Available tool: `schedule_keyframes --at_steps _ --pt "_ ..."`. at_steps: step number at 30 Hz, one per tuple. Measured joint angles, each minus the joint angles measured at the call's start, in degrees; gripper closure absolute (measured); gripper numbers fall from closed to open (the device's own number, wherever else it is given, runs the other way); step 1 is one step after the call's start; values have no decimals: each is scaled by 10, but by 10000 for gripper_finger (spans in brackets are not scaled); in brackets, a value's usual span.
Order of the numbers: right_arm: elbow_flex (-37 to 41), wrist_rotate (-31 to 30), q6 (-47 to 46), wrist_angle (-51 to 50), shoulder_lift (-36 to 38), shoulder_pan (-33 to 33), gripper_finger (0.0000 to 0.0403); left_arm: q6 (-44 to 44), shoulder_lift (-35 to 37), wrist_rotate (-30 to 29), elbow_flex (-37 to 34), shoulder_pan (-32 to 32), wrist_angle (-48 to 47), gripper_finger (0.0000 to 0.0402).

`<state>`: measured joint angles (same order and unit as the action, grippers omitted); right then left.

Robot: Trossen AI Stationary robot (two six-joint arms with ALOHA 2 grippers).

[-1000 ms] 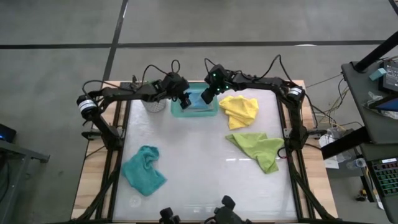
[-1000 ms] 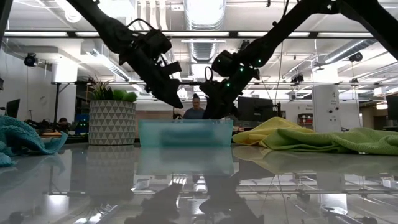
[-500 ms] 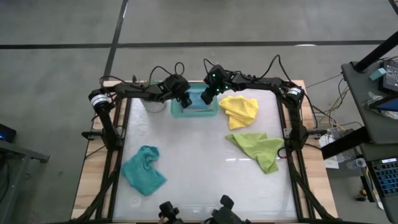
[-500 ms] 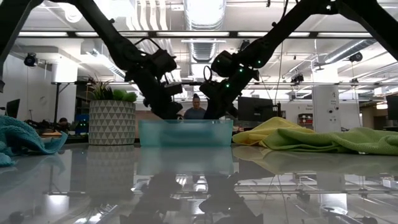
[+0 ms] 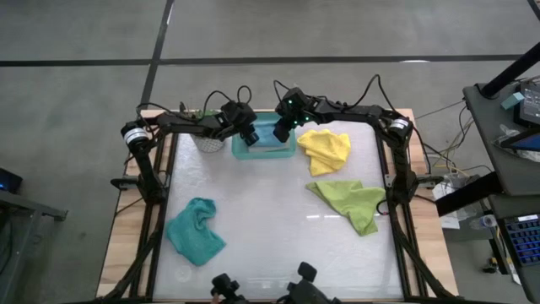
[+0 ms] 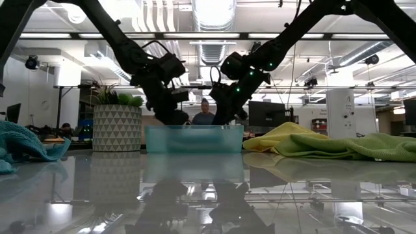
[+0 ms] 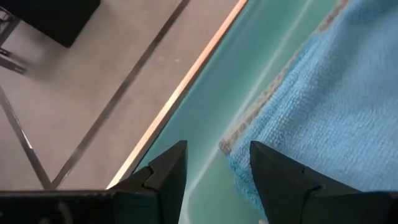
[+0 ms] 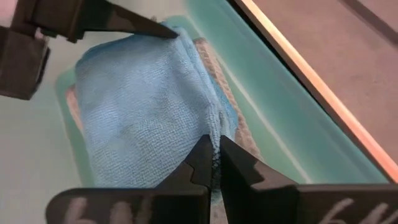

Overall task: Fold microfiber towels
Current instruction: Put the blue microfiber cloth into the green bin

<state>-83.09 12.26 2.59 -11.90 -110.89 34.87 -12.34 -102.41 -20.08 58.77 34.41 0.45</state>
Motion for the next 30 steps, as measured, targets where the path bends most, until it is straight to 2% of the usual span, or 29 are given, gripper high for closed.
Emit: schedule_keyframes --at_steps 5,15,23,26,30 --pt "0 -18 3 0 0 0 387 0 0 -18 1 0 -11 242" --pt "-1 -37 -2 -5 1 0 309 1 2 -45 5 -1 -41 242" --pt "-75 -37 -1 -129 2 0 274 -3 70 -39 9 -17 -75 242" --pt "-95 -37 0 -164 3 0 274 -6 102 2 6 -28 -84 242" --pt "-99 -30 -5 -179 11 -5 283 -17 125 140 -5 -32 -106 242"
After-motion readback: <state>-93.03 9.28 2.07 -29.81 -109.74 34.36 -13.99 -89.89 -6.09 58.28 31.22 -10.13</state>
